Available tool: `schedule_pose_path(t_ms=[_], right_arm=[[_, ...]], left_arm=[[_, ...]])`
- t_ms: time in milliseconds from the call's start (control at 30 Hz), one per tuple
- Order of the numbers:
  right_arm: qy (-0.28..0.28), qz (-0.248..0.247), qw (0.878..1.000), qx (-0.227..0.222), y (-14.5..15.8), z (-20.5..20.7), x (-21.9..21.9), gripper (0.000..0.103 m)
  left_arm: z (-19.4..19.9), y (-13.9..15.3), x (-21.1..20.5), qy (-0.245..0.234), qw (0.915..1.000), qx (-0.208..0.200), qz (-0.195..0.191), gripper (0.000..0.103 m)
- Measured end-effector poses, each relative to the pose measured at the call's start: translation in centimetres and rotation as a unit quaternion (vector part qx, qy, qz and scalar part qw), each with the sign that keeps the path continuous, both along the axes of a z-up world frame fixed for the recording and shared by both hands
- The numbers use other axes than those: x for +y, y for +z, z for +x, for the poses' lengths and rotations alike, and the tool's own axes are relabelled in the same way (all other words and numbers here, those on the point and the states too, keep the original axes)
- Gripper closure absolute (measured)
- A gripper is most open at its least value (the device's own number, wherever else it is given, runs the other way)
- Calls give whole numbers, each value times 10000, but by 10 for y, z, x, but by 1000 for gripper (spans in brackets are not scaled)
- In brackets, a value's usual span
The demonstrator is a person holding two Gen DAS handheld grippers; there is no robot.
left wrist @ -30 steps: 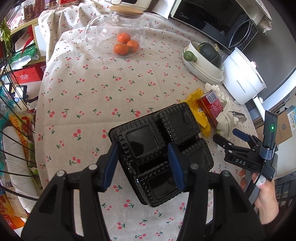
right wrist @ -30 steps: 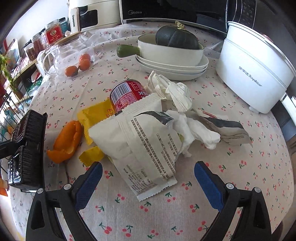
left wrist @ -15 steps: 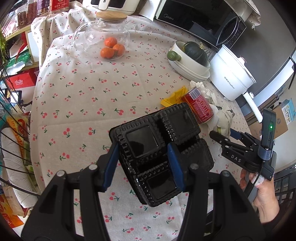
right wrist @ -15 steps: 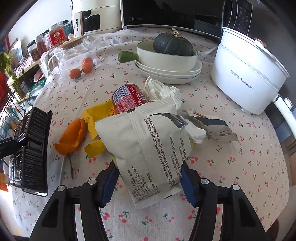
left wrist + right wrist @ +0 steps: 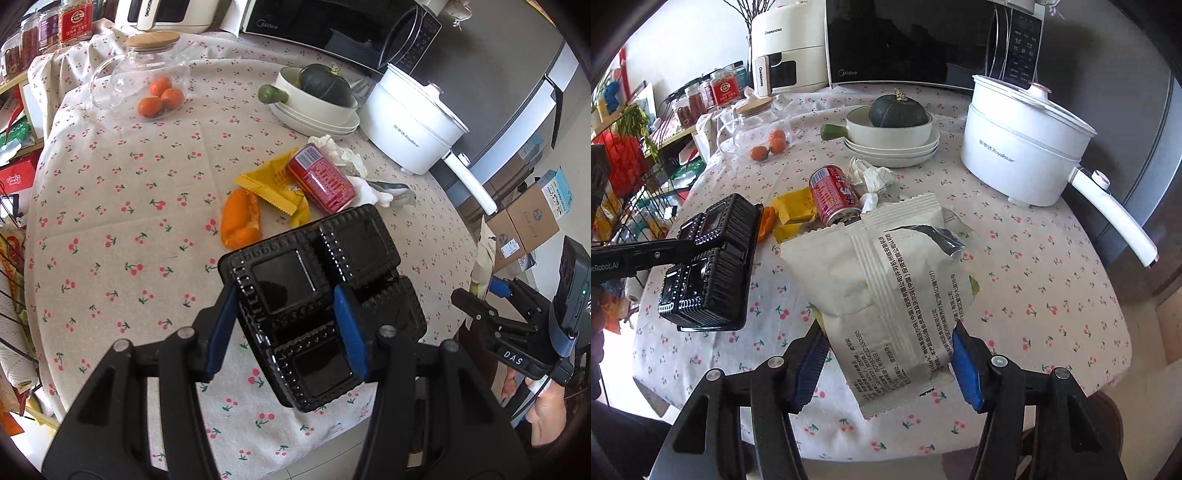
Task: Collect trash
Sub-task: 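Carry the black tray and white snack bag with both grippers over the brown bin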
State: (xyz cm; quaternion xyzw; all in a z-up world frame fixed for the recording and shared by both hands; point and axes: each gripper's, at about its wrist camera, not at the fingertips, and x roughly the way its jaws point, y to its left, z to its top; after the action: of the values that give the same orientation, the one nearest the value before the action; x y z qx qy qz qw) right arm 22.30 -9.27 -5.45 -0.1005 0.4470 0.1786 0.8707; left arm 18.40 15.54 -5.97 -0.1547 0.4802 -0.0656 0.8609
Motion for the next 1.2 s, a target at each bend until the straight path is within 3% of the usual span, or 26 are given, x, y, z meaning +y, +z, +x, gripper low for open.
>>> schedule_pose_path(t_ms=[467,633,867,1200], right_arm=[[-509,258,9984,-2,7,-36,-77,40],[-764,450,9960,95,12,-44,-102,41],[-1272,358,9910,234,1,-61,-157,40],[-1992,247,9781,541,-19,-92,-235,40]], left_arm=[[-8,-11,-49,-332,9994,91,-17,48],[-1,-11,-68,-501,9985,113,-201,48],[2,-11,-131,-1129,9935,85,-77,48],[-6,-14,-226,-2054,9786,4,115,48]])
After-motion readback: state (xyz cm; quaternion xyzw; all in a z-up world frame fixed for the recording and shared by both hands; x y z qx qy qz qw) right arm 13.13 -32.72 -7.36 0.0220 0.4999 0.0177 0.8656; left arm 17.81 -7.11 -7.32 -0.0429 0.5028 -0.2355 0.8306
